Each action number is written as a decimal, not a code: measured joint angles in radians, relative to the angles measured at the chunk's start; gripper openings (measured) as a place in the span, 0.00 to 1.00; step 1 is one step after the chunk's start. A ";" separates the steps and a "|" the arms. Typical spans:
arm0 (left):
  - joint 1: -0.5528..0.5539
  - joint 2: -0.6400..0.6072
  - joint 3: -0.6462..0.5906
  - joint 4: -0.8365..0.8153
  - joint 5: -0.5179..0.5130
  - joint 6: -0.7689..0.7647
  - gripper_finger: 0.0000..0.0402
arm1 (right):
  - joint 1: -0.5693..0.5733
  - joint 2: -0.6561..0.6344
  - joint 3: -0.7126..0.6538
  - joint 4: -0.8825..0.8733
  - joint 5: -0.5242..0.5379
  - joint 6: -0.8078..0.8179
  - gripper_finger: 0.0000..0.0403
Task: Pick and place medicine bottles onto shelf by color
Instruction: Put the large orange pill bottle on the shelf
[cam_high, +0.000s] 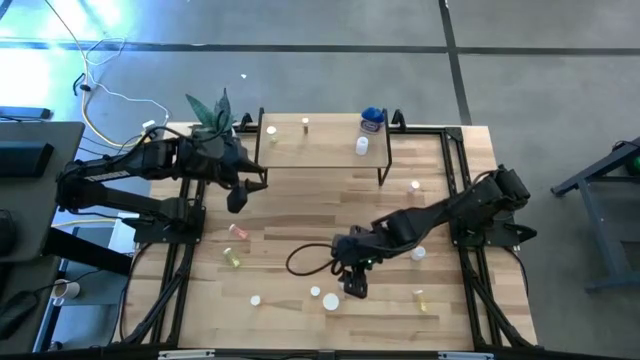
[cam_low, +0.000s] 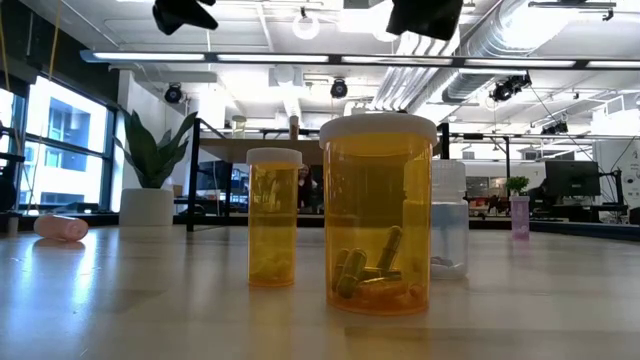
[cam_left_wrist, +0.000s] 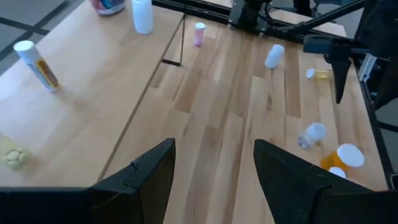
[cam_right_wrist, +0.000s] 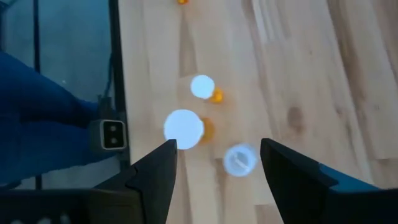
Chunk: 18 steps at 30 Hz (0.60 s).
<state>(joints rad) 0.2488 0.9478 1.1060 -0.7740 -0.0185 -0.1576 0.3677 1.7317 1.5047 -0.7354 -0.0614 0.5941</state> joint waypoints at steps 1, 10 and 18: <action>-0.004 0.000 0.000 0.000 0.000 -0.006 0.52 | 0.005 0.000 0.000 0.008 0.000 0.014 0.55; -0.029 0.000 0.000 -0.001 -0.002 -0.076 0.52 | 0.054 0.004 0.000 0.004 -0.020 -0.013 0.55; -0.061 0.000 0.000 0.000 -0.003 -0.103 0.52 | 0.103 0.016 0.000 0.012 0.057 -0.118 0.58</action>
<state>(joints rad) 0.1874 0.9478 1.1059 -0.7742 -0.0219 -0.2604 0.4704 1.7477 1.5047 -0.7230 -0.0040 0.4764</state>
